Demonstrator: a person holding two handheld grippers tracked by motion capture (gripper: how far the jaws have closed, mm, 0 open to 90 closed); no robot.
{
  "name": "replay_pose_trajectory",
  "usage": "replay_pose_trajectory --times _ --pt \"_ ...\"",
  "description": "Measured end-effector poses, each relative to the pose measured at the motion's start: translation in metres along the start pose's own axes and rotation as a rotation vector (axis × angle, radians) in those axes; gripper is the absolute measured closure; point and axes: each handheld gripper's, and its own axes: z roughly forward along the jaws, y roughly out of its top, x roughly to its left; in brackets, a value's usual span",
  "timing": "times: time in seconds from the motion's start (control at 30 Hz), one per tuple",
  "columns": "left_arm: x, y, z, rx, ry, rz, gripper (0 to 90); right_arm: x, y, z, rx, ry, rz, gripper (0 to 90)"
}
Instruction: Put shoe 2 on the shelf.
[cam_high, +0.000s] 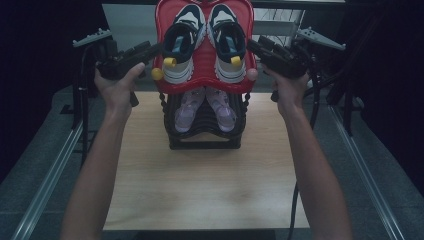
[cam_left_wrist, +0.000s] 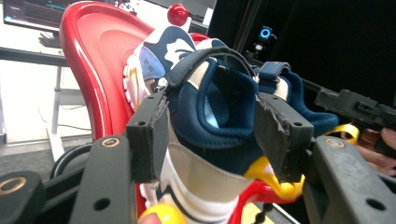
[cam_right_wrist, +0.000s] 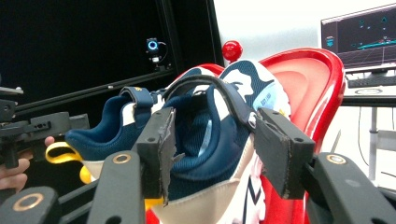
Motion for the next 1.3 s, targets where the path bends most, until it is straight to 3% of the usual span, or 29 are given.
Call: replay_pose_trajectory --times 0.33,0.63,1.0,1.3 --pt "0.000 -0.011 -0.019 -0.008 -0.024 0.012 45.2 -0.006 -0.014 -0.019 -0.017 0.023 -0.011 48.3" --pt "0.006 -0.023 -0.030 0.005 -0.004 0.013 45.1 -0.007 -0.029 -0.033 -0.012 0.032 -0.021 48.3" --pt "0.016 -0.054 -0.045 0.040 0.011 0.006 45.2 -0.013 -0.056 -0.044 0.013 0.035 -0.034 48.2" --pt "0.020 -0.080 -0.053 0.073 0.010 0.009 45.3 -0.020 -0.078 -0.058 0.039 0.028 -0.016 48.0"
